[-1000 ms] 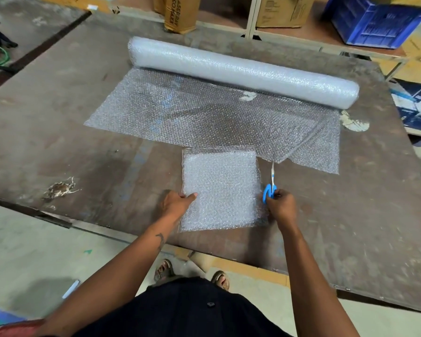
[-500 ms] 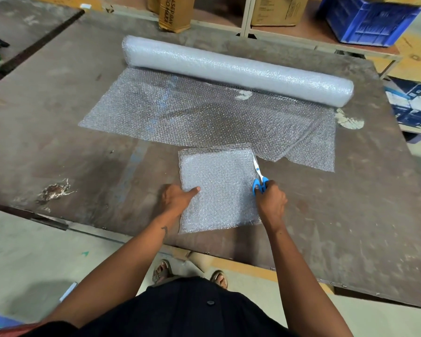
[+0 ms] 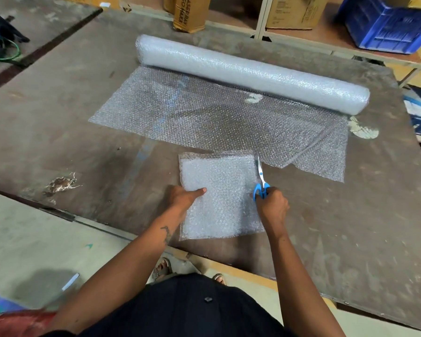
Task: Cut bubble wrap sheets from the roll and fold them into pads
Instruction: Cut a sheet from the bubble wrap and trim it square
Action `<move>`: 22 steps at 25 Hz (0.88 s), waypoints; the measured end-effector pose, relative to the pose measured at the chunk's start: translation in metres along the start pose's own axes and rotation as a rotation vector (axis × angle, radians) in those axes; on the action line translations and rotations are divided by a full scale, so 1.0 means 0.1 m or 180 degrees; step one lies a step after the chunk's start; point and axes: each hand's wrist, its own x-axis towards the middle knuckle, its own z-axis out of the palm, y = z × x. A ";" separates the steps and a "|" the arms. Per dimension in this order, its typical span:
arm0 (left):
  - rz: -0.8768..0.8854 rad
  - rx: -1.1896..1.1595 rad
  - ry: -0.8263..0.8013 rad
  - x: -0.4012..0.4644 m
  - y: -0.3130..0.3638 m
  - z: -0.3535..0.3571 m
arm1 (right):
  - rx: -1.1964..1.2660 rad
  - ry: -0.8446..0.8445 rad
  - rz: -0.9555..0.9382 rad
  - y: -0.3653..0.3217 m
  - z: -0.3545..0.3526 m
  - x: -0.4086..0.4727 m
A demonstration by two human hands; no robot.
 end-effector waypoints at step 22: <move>0.0655 -0.0034 -0.0318 1.17 0.43 -2.61 | 0.0351 -0.0274 0.0017 -2.00 1.81 -0.48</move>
